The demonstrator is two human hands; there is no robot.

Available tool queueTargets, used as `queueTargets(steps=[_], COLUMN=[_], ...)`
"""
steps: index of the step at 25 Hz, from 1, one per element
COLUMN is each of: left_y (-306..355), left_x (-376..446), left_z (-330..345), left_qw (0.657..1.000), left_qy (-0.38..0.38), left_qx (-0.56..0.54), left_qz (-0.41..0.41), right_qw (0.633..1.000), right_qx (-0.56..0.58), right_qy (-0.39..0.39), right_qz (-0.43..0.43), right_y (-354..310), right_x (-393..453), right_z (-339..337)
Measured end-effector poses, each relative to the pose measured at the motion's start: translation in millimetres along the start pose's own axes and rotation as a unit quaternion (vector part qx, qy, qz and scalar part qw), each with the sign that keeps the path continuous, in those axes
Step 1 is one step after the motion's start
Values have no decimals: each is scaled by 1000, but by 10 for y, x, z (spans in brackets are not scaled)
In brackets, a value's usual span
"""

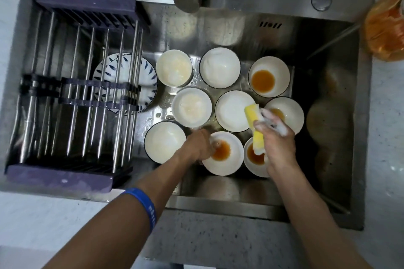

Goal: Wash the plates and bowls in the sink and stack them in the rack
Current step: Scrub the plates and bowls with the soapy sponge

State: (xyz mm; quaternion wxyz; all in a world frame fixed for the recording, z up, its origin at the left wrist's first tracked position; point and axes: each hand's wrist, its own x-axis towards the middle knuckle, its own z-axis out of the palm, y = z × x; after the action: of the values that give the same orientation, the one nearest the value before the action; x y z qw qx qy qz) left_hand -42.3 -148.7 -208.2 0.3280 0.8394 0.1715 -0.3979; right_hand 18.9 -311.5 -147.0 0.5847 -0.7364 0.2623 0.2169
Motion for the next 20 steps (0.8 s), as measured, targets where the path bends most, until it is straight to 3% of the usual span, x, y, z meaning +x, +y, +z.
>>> queueTargets(steps=[3, 5, 6, 8, 10, 12, 14, 15, 16, 17, 18, 20], left_y=[78, 85, 80, -6, -115, -182, -165, -125, -71, -26, 9, 55], left_x=[-113, -265, -340, -377, -317, -286, -303, -320, -352, -378, -406, -419], left_z=[-178, -280, -320, -283, -258, -230, -220, -234, -266, -303, -317, -325], left_qw=[999, 992, 984, 922, 855, 846, 918, 966, 988, 968, 919, 838], left_qy=[-17, -10, 3, 70, 113, 89, 81, 69, 50, 31, 16, 16], left_qx=[-20, -19, 39, 251, 362, 377, 249, 109, -69, -245, -393, -545], left_qz=[40, 121, 175, 286, 354, 366, 298, 224, 131, 49, -4, -34], right_qw=[1000, 1000, 1000, 999, 999, 999, 998, 998, 998, 999, 996, 957], right_qx=[-10, -14, -7, 20, 35, 37, 51, 57, 53, 28, -18, -130], right_qy=[-8, -12, -13, -14, -6, 2, 8, 14, 25, 38, 42, -2], right_qz=[15, 18, 20, 27, 29, 23, 18, 16, 7, -23, -80, -259], right_y=[-12, -29, -34, -57, -99, -135, -144, -126, -96, -73, -42, -4], right_x=[-58, -101, -115, -147, -181, -199, -198, -207, -232, -262, -297, -371], right_z=[-22, -43, -53, -67, -61, -55, -55, -56, -57, -55, -41, 55])
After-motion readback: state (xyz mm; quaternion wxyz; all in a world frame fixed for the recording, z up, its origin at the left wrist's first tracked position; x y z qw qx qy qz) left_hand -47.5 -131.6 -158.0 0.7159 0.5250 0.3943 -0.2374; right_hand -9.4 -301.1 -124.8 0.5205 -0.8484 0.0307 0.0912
